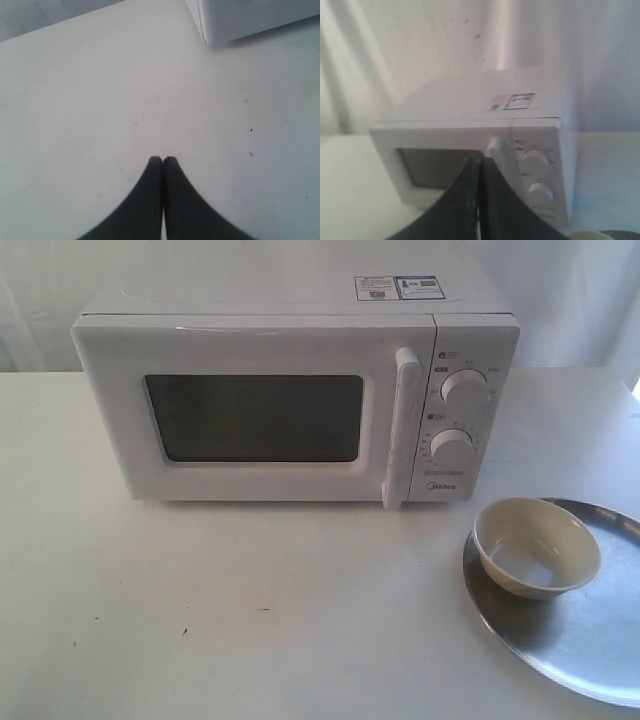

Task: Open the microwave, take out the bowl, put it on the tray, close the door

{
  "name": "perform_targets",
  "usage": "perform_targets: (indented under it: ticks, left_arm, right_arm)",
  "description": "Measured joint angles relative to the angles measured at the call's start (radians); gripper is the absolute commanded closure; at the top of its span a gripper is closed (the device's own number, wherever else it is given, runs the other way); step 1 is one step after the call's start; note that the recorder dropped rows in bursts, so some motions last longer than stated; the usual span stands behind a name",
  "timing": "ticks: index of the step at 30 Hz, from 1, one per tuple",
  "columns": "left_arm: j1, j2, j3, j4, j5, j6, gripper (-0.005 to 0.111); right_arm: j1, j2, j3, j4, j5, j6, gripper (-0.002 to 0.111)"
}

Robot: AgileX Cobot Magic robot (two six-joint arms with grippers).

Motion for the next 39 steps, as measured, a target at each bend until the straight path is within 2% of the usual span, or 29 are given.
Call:
perform_targets:
  ticks: [4, 8, 11, 15, 18, 22, 27, 39]
  left_arm:
    - [0.000, 0.000, 0.000, 0.000, 0.000, 0.000, 0.107]
    - [0.000, 0.000, 0.000, -0.003, 0.000, 0.000, 0.107]
    - [0.000, 0.000, 0.000, 0.001, -0.002, 0.000, 0.107]
    - [0.000, 0.000, 0.000, -0.001, -0.002, 0.000, 0.107]
    - [0.000, 0.000, 0.000, -0.001, -0.002, 0.000, 0.107]
    - [0.000, 0.000, 0.000, -0.001, -0.002, 0.000, 0.107]
    - [0.000, 0.000, 0.000, -0.001, -0.002, 0.000, 0.107]
    - [0.000, 0.000, 0.000, -0.001, -0.002, 0.000, 0.107]
  right_arm:
    - [-0.163, -0.243, 0.232, 0.172, -0.074, 0.000, 0.108]
    - [-0.201, -0.354, 0.442, 0.382, -0.124, 0.000, 0.108]
    - [-0.204, -0.357, 0.582, 0.445, -0.232, 0.000, 0.108]
    - [-0.206, -0.358, 0.743, 0.299, -0.552, 0.000, 0.108]
    - [-0.206, -0.358, 0.762, 0.077, -0.641, 0.000, 0.108]
    - [-0.206, -0.358, 0.763, -0.149, -0.523, 0.000, 0.108]
    - [-0.206, -0.358, 0.767, -0.217, -0.277, 0.002, 0.108]
    - [-0.206, -0.358, 0.769, -0.246, -0.245, 0.000, 0.108]
